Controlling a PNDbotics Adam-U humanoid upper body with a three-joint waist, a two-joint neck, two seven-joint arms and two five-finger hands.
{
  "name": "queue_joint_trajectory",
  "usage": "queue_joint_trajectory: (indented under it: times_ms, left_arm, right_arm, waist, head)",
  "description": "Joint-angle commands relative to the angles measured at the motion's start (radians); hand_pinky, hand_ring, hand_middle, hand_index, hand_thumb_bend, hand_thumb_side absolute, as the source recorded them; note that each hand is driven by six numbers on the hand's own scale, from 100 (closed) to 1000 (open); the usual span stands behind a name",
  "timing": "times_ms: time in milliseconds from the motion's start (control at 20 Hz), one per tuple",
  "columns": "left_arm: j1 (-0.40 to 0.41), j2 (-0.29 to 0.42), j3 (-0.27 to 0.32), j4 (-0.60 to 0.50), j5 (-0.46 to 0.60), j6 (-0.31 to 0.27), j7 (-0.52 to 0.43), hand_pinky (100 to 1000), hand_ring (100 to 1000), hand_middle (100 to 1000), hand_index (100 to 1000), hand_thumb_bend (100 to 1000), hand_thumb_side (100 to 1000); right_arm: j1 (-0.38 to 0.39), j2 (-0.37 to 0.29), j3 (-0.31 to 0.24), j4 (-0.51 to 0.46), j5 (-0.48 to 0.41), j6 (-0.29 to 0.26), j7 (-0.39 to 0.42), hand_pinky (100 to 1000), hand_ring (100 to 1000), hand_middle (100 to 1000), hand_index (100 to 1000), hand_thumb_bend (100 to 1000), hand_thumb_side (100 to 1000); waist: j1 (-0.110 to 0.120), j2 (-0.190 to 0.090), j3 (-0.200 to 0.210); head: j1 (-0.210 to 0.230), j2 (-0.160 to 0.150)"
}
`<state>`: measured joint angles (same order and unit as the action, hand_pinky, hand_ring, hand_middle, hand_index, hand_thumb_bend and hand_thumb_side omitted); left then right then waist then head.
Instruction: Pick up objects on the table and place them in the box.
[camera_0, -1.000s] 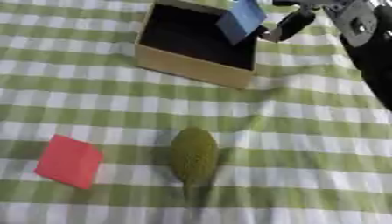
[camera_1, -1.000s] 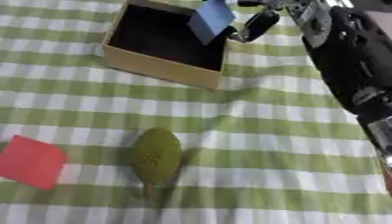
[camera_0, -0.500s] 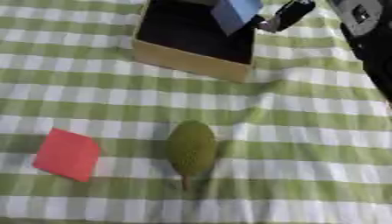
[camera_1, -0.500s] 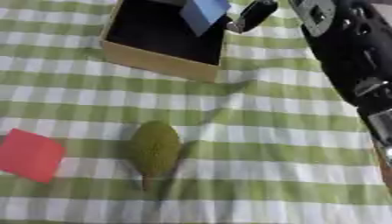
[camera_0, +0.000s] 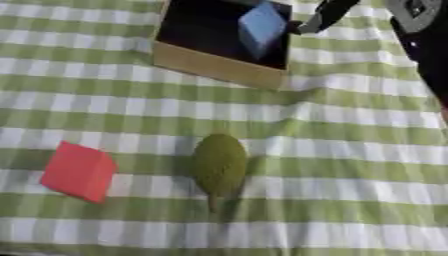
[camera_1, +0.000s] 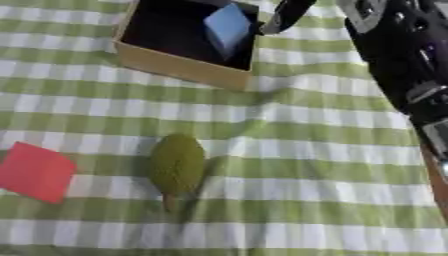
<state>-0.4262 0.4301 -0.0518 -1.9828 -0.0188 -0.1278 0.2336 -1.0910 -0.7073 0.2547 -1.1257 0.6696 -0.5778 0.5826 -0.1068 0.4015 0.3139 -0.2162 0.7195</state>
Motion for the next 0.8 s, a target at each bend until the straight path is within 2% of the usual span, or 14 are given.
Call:
queue_joint_trajectory:
  times_ms: [50, 200, 550, 600, 800]
  left_arm:
    - [-0.005, 0.017, 0.004, -0.017, 0.002, 0.001, -0.001, 799, 745, 793, 907, 123, 666]
    - [-0.004, 0.017, 0.005, -0.017, 0.002, 0.002, 0.000, 800, 745, 793, 907, 129, 671]
    - [-0.002, 0.017, 0.005, -0.017, 0.003, 0.003, 0.002, 800, 745, 793, 906, 130, 671]
    - [-0.001, 0.017, 0.006, -0.017, 0.003, 0.003, 0.003, 800, 745, 793, 905, 129, 671]
    - [0.002, 0.023, 0.008, -0.017, 0.002, 0.003, 0.006, 800, 744, 793, 903, 125, 671]
  right_arm:
    - [-0.016, -0.026, -0.004, -0.020, 0.017, -0.008, 0.003, 1000, 1000, 922, 1000, 378, 325]
    - [-0.018, -0.024, -0.002, -0.023, 0.017, -0.005, -0.010, 1000, 1000, 921, 1000, 364, 304]
    - [-0.016, -0.029, -0.004, -0.041, -0.010, 0.000, -0.026, 1000, 1000, 899, 1000, 257, 225]
    - [-0.012, -0.036, -0.006, -0.055, -0.022, 0.000, -0.033, 1000, 998, 892, 1000, 224, 207]
    - [0.031, -0.101, -0.010, -0.180, -0.090, 0.027, -0.079, 977, 974, 864, 1000, 100, 247]
  waist:
    - [0.000, -0.042, 0.000]
    - [0.000, -0.043, -0.001]
    - [0.003, -0.048, -0.004]
    - [0.004, -0.049, -0.005]
    - [0.007, -0.053, -0.009]
  head:
    - [0.002, 0.002]
    - [0.002, 0.001]
    - [0.008, 0.008]
    - [0.012, 0.010]
    - [0.043, 0.025]
